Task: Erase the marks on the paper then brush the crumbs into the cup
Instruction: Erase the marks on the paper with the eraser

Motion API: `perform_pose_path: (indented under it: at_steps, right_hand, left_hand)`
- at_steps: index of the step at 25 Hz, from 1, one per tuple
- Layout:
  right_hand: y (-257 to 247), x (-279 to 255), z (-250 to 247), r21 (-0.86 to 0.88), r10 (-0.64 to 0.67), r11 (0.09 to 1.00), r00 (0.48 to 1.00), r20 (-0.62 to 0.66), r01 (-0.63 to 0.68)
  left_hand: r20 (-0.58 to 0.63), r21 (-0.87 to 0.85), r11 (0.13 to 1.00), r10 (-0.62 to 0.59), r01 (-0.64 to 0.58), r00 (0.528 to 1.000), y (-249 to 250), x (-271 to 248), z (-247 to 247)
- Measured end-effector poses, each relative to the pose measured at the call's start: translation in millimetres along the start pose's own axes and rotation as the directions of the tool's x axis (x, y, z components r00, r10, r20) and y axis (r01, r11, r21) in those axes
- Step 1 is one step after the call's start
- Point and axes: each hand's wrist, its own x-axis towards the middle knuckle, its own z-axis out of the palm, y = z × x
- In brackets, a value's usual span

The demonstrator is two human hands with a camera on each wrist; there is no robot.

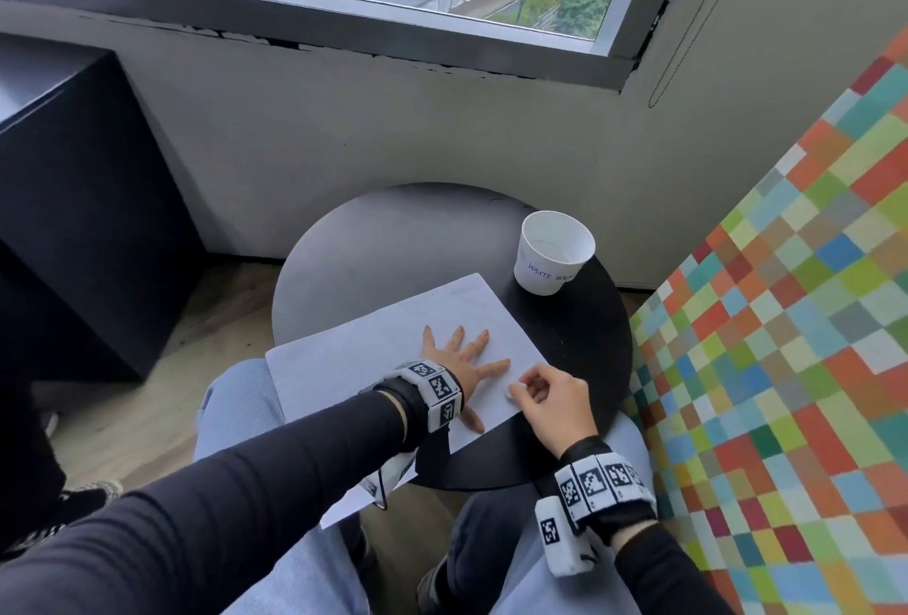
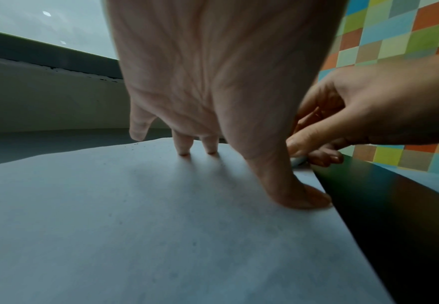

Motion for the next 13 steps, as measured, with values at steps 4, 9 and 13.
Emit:
perform_pose_path:
  at_steps: [4,9,13]
  right_hand:
    - [-1.9,-0.1,-4.7,-0.048,-0.054,0.997,0.983,0.174,0.063]
    - [2.4,0.7,-11.9,-0.066,-0.068,0.995,0.985,0.159,0.079]
    - [5.3,5.8,-10.9,-0.061,-0.054,0.996,0.989,0.138,0.063]
  left_hand:
    - [0.006,-0.012,1.0,-0.015,0.015,1.0,-1.6,1.0,-0.4]
    - [0.017,-0.023,1.0,-0.012,0.012,1.0,-0.5,1.0,-1.1]
    - [0.026,-0.013,1.0,-0.014,0.015,1.0,0.4,0.6,-1.8]
